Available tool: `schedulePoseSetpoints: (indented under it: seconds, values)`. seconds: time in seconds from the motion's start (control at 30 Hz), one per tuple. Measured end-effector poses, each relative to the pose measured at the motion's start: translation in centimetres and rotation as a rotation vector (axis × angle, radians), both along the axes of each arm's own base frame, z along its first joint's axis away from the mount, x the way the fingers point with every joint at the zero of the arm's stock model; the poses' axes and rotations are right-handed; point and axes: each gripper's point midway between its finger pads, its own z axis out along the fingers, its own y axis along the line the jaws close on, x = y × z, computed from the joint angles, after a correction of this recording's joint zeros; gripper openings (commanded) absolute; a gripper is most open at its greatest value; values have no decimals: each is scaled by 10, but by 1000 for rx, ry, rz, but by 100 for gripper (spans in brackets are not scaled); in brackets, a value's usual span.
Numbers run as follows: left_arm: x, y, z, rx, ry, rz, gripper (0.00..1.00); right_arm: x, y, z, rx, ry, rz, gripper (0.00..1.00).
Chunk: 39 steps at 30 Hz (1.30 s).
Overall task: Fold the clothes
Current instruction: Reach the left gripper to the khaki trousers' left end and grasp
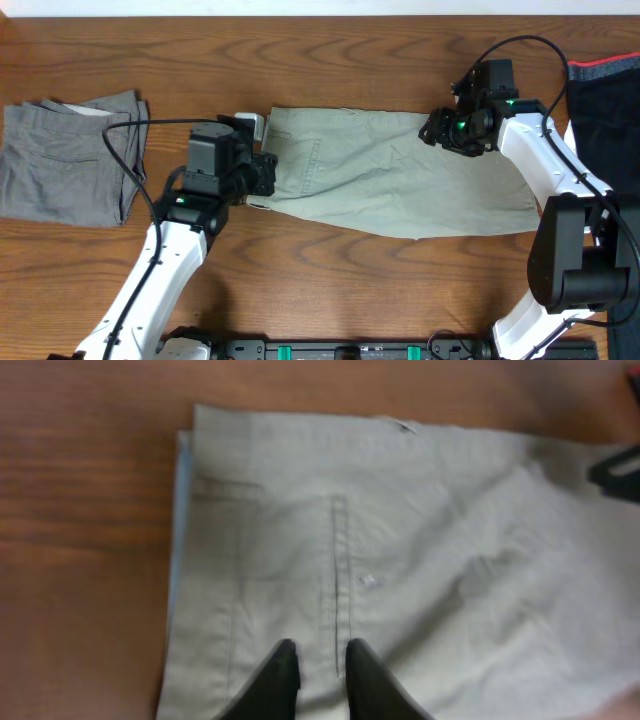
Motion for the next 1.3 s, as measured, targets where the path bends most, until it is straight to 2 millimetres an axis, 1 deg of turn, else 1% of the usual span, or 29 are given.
schedulePoseSetpoints:
  seconds: [0.07, 0.17, 0.23, 0.4, 0.47, 0.57, 0.67, 0.77, 0.9, 1.07, 1.3]
  values:
    - [7, 2, 2, 18, -27, 22, 7, -1, 0, 0, 0, 4, 0, 59]
    - [17, 6, -4, 38, -35, 52, 6, -4, 1, -1, 7, 15, 4, 59]
    - [23, 7, -16, 50, -19, 61, 6, -6, 2, -1, 11, 25, 6, 58]
    - [32, 7, -56, 81, 56, 72, 6, -10, 3, -2, 18, 44, 10, 57]
    - [33, 7, -65, 86, 74, 72, 6, -13, 3, -3, 20, 56, 11, 57]
    - [32, 8, -74, 94, 98, 73, 6, -14, 4, -3, 21, 58, 12, 56]
    - [27, 7, -83, 96, 131, 66, 6, -14, 4, -3, 24, 59, 13, 57]
    - [20, 4, -93, 84, 179, 45, 6, -14, 4, -3, 24, 59, 13, 57]
    - [15, -1, -107, 67, 227, 25, 6, -14, 4, -3, 25, 59, 13, 57]
    - [13, -3, -110, 47, 249, 29, 6, -19, 4, -4, 26, 80, 14, 57]
    - [-4, 4, -121, 86, 329, 33, 6, -19, 4, -4, 26, 82, 14, 57]
